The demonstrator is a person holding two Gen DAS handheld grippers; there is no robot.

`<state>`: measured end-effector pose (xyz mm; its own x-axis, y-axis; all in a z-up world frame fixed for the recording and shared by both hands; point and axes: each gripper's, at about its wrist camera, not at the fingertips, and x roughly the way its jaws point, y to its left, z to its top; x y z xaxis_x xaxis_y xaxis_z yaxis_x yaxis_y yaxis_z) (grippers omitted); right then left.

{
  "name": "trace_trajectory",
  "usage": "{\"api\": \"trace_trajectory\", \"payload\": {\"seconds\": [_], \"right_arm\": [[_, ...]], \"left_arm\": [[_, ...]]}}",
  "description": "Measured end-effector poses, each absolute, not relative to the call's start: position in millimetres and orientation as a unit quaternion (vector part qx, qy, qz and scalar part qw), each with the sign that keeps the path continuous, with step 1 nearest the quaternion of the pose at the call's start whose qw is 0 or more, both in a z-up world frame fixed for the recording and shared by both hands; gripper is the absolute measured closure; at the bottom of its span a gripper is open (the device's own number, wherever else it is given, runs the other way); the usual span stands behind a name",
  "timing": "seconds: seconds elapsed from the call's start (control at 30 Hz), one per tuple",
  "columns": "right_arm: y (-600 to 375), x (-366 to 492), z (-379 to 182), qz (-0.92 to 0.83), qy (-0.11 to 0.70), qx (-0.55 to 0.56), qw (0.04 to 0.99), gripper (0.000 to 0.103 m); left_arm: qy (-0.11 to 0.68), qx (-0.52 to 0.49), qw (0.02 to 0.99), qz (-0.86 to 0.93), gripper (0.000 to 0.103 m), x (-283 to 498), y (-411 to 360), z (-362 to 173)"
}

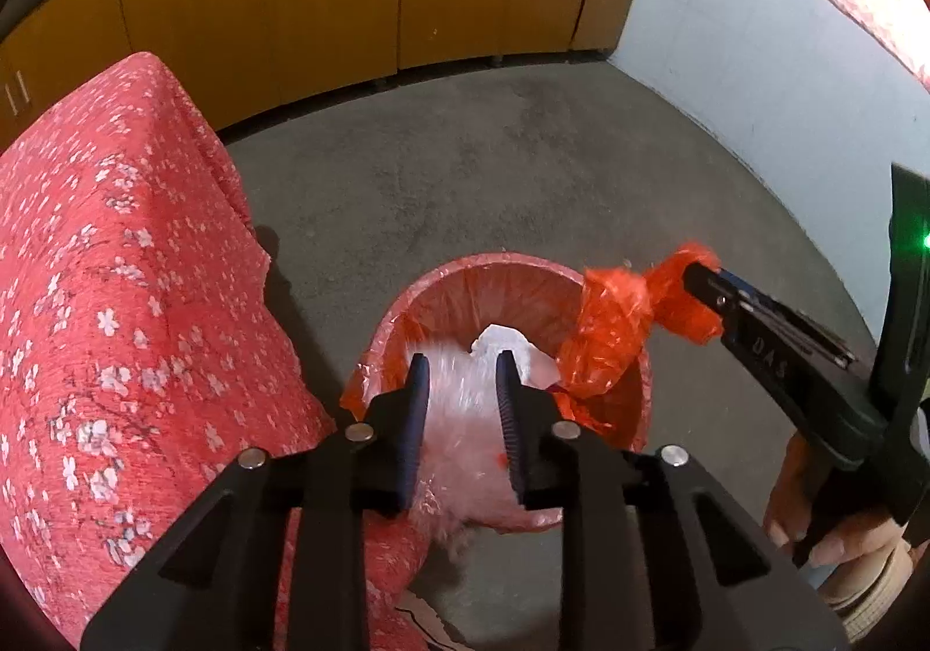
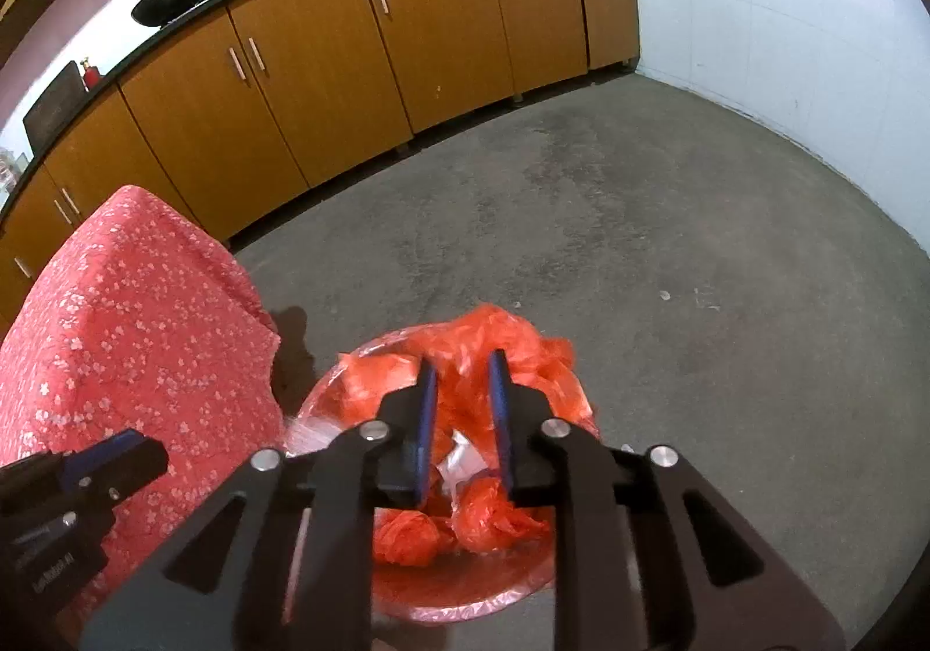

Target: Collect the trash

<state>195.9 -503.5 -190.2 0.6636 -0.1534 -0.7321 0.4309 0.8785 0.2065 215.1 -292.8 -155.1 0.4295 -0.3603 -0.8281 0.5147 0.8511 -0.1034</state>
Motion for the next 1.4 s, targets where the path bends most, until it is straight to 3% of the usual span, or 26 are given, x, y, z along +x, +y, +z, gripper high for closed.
{"api": "trace_trajectory", "payload": {"seconds": [0.2,0.37,0.57,0.63,0.7,0.83,0.93,1.1,1.4], "right_arm": [[-496,192,-185,-0.156,0.370,0.181,0.898,0.071],[-488,184,-171,-0.158,0.357,0.167,0.905,0.059],[-467,160,-134,-0.159,0.317,0.144,0.924,0.029],[-455,147,-116,-0.160,0.293,0.127,0.934,0.012],[-443,133,-97,-0.165,0.270,0.111,0.942,0.004],[-417,106,-61,-0.176,0.236,0.092,0.951,0.004],[-399,88,-39,-0.185,0.221,0.089,0.953,0.004],[-359,58,-12,-0.175,0.205,0.069,0.960,0.004],[-284,5,8,-0.153,0.157,0.006,0.976,0.004]], "left_arm": [[0.460,0.062,0.852,-0.244,0.078,218,-275,-148],[0.436,0.050,0.869,-0.227,0.070,215,-256,-134],[0.387,0.048,0.897,-0.209,0.055,193,-227,-103],[0.367,0.045,0.905,-0.209,0.046,183,-216,-90],[0.342,0.045,0.916,-0.206,0.036,170,-202,-75],[0.292,0.036,0.935,-0.195,0.014,140,-173,-47],[0.261,0.022,0.949,-0.175,0.008,115,-144,-31],[0.219,0.002,0.967,-0.133,0.002,80,-95,-9],[0.195,-0.019,0.978,-0.076,0.002,38,-36,4]]}}
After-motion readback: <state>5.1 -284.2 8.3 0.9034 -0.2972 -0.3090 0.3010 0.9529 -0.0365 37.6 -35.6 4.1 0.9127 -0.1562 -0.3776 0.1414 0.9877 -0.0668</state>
